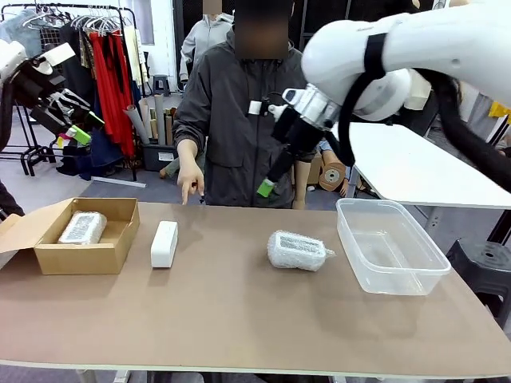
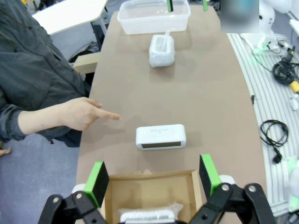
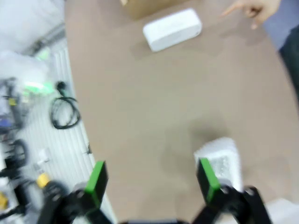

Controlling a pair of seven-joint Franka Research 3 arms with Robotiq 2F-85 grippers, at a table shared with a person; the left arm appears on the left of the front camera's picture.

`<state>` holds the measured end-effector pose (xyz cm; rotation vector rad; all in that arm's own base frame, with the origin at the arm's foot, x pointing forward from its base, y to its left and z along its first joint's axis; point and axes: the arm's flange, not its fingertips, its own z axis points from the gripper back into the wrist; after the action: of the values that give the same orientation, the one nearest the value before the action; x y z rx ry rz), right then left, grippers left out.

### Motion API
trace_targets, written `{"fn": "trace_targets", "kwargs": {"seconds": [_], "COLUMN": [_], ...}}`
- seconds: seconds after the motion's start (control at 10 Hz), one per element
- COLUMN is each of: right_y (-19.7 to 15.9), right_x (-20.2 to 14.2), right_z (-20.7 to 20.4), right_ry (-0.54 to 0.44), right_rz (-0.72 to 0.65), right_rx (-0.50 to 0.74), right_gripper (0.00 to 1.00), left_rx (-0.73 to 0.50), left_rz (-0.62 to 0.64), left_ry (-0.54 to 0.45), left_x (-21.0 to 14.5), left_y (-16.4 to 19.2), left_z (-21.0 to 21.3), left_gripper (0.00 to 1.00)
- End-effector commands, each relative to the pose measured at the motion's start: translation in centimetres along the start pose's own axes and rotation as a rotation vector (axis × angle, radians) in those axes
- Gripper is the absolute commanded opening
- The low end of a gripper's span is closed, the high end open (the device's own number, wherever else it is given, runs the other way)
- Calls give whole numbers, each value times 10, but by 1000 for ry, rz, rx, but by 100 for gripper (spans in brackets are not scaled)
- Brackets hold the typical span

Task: Separate and place wrapped and unwrapped clocks.
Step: Pick up the Digital clock indicated by the person.

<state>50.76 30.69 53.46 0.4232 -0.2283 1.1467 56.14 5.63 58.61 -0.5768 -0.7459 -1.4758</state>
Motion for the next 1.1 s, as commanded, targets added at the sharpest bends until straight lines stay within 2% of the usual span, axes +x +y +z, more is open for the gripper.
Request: {"fn": "trace_targets", "kwargs": {"seconds": [0.0,0.3,0.4,0.5,0.6,1.0], "right_y": [-15,-11,-13,-26,-12,-12], "right_x": [46,78,78,60,74,74], "right_z": [-9,-45,-43,-27,-47,-47], "right_ry": [49,1,-1,-53,1,1], "right_rz": [-41,-39,-17,42,-9,-9], "right_rx": [-23,-154,-162,-96,-118,-118], "right_gripper": [100,100,100,100,100,100], "left_rx": [0,0,0,0,0,0], "left_rz": [-17,-17,-17,-17,-17,-17], "left_ry": [-2,-2,-2,-2,-2,-2], "left_x": [0,0,0,0,0,0], "left_y": [-2,-2,-2,-2,-2,-2], "left_z": [2,2,2,2,2,2], "left_gripper": [100,100,100,100,100,100]}}
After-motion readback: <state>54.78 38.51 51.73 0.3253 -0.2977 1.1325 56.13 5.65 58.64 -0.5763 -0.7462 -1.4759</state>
